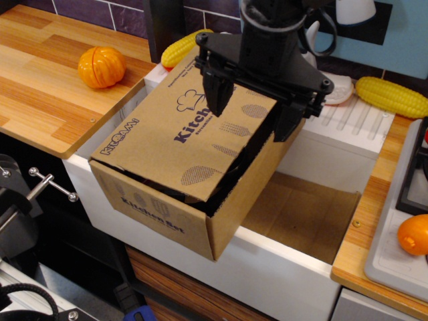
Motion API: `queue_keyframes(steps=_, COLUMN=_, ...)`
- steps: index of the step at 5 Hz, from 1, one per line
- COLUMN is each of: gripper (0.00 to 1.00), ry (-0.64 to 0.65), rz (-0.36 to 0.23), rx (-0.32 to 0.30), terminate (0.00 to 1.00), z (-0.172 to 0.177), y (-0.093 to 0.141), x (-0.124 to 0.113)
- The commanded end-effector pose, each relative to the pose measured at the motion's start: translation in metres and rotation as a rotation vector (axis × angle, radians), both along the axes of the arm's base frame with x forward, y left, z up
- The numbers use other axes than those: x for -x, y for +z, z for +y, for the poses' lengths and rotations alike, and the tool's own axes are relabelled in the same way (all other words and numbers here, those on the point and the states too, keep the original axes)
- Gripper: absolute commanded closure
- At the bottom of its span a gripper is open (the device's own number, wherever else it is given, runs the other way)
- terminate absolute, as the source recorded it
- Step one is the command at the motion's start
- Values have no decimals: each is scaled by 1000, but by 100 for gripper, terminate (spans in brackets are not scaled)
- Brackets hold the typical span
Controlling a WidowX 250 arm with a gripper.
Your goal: Open brown1fbox flap
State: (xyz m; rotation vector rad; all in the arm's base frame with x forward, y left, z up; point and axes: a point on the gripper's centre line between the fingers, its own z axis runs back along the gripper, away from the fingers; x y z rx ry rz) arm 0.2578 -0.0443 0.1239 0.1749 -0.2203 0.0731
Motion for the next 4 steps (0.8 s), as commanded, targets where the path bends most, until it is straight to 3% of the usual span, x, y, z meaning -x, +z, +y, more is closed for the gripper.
queue_keyframes(steps=1, gripper=0, ry=0, rz=0, rx=0, terminate=0, z=0, y=0, x=0)
queue_keyframes(steps=2, gripper=0, ry=-3, rz=-15, rx=-21, terminate=0, z=1, y=-5, x=1)
queue_keyframes(steps=3, gripper=0, ry=-3, rz=-53, rx=-129, terminate=0, z=2, y=-10, x=0)
queue_keyframes(steps=4, gripper=0, ry=-6, rz=-72, rx=-142, terminate=0, z=7, y=-16, x=-1)
